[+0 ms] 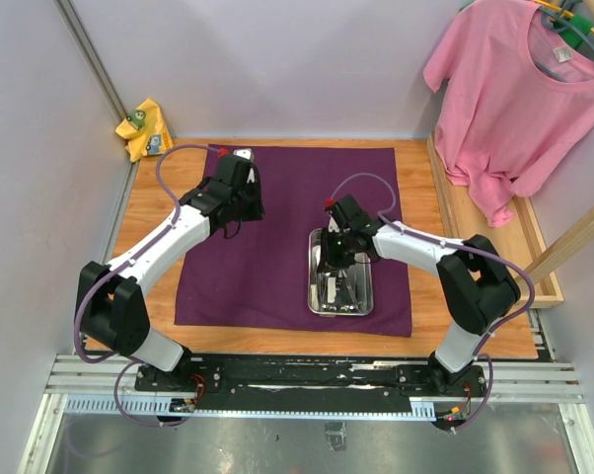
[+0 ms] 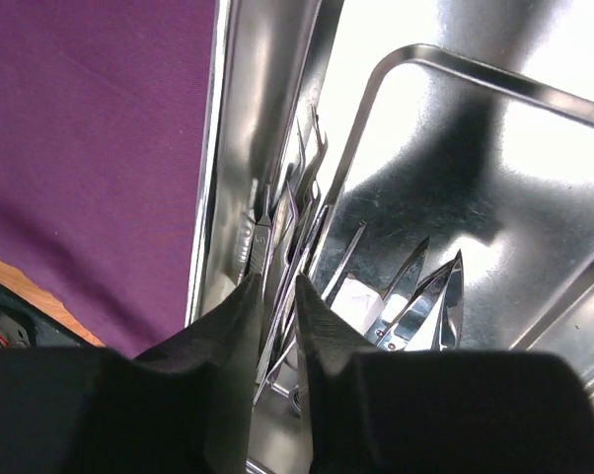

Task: Open and lay out the surgical kit
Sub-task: Pick up the medical item from the container.

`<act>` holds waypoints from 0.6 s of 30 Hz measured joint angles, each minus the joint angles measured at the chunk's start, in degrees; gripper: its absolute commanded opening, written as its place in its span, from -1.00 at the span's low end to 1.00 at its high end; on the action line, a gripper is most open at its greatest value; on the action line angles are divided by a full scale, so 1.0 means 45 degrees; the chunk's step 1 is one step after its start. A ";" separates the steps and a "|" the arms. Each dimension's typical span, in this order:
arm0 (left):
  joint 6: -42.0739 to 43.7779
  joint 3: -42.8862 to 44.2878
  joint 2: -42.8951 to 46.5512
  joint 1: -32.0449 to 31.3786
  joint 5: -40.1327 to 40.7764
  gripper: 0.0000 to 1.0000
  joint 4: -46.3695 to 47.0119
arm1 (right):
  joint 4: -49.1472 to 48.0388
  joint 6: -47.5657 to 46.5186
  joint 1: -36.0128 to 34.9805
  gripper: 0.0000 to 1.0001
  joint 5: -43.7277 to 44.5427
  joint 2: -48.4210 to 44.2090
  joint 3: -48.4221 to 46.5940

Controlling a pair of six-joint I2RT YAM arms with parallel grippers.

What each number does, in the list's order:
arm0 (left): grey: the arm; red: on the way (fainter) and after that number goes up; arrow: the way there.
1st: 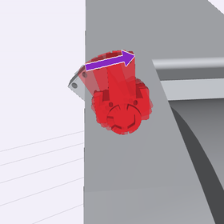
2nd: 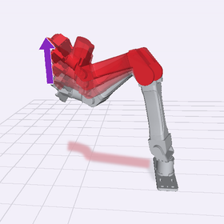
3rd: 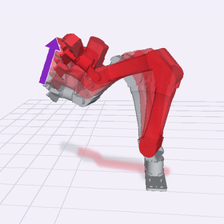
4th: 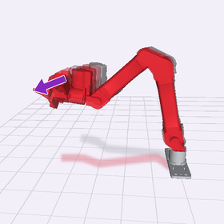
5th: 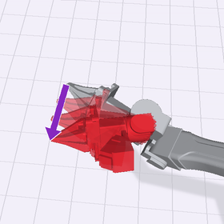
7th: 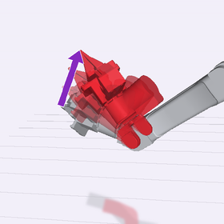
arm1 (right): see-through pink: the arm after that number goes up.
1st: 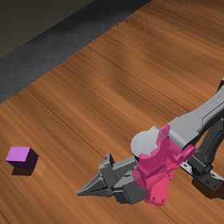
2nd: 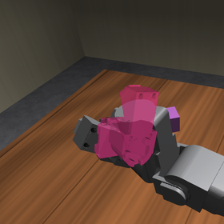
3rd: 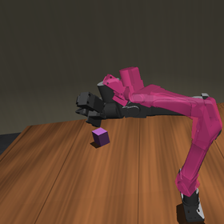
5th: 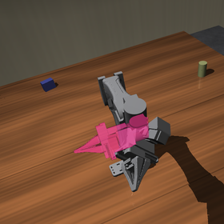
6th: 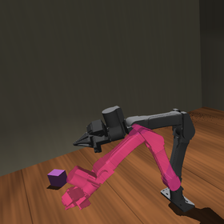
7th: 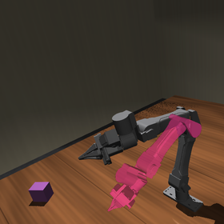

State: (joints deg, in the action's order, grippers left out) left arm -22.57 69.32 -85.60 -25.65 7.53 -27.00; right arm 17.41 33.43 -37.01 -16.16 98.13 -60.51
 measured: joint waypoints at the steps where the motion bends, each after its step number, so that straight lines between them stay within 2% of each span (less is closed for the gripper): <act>1: 0.0000 -0.0005 0.0000 0.0000 0.0000 -0.23 -0.0005 | 0.0015 -0.0005 -0.0010 -0.48 0.0000 -0.0015 -0.0063; 18: 0.0000 -0.0146 0.0010 -0.0015 -0.0102 -0.23 0.0049 | 0.0534 -0.0092 -0.0869 -0.53 0.0733 0.0534 -0.0855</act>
State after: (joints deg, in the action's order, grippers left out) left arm -22.57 68.66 -85.56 -25.71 7.07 -26.79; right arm 19.81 33.01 -40.93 -12.86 100.53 -64.36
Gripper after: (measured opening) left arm 0.385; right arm 0.230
